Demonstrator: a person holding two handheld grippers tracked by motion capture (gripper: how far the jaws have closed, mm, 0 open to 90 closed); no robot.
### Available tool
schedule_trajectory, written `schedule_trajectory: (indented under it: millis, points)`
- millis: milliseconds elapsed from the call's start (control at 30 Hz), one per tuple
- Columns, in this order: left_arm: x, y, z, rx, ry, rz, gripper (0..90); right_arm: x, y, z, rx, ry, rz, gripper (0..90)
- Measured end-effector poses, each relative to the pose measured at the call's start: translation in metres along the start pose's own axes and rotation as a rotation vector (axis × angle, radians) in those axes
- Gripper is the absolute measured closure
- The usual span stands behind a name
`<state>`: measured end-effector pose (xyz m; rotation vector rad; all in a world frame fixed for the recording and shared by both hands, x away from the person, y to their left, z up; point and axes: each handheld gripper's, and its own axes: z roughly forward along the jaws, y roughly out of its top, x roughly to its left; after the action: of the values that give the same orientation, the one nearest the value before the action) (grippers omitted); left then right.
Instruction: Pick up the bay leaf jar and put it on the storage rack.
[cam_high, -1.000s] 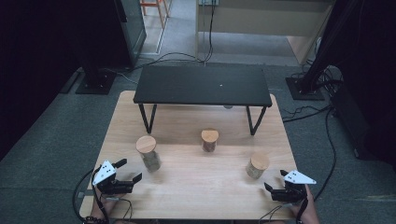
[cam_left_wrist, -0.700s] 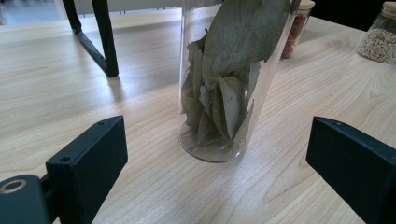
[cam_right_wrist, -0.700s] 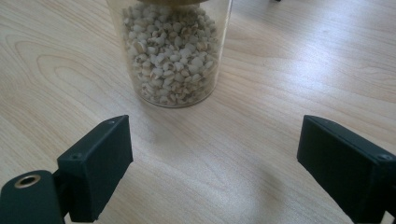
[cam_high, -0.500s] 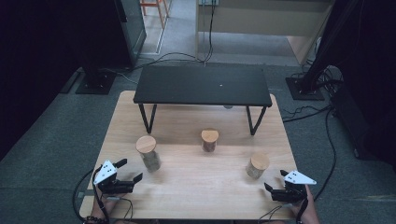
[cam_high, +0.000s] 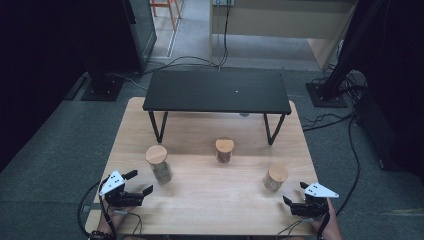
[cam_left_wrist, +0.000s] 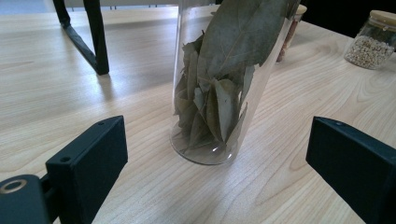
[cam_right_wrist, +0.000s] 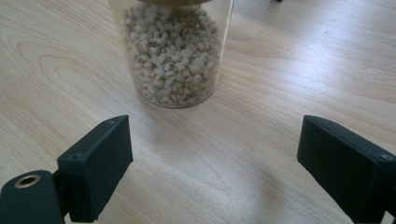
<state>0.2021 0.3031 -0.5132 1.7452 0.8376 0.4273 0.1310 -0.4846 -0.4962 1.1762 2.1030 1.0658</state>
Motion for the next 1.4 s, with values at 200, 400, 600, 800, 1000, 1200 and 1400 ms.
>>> schedule_trajectory:
  millis: [200,400,600,800,1000,1200,1400]
  points:
    - [0.003,-0.001,-0.001,-0.006,-0.008,-0.017,5.4,-0.001,-0.001,-0.001,-0.008,0.005,0.0,9.3]
    - [0.004,0.0,0.0,0.0,-0.011,-0.024,5.4,-0.002,-0.002,-0.001,-0.01,0.011,-0.002,7.9]
    - [0.005,0.006,0.004,0.033,-0.023,-0.007,5.4,-0.003,-0.001,-0.001,-0.009,0.013,0.0,5.2]
    - [0.007,0.006,0.003,0.027,-0.03,-0.023,5.4,-0.003,0.0,0.0,-0.003,0.017,-0.001,3.5]
    - [0.007,0.011,0.005,0.046,-0.016,-0.029,5.4,-0.003,0.0,0.0,0.002,0.017,-0.003,2.6]
    - [0.006,0.015,0.006,0.06,-0.012,-0.029,5.4,-0.003,0.001,0.0,0.004,0.016,-0.005,2.6]
    - [0.003,0.021,0.009,0.064,-0.007,-0.02,5.4,-0.003,0.002,0.0,0.009,0.015,-0.006,2.6]
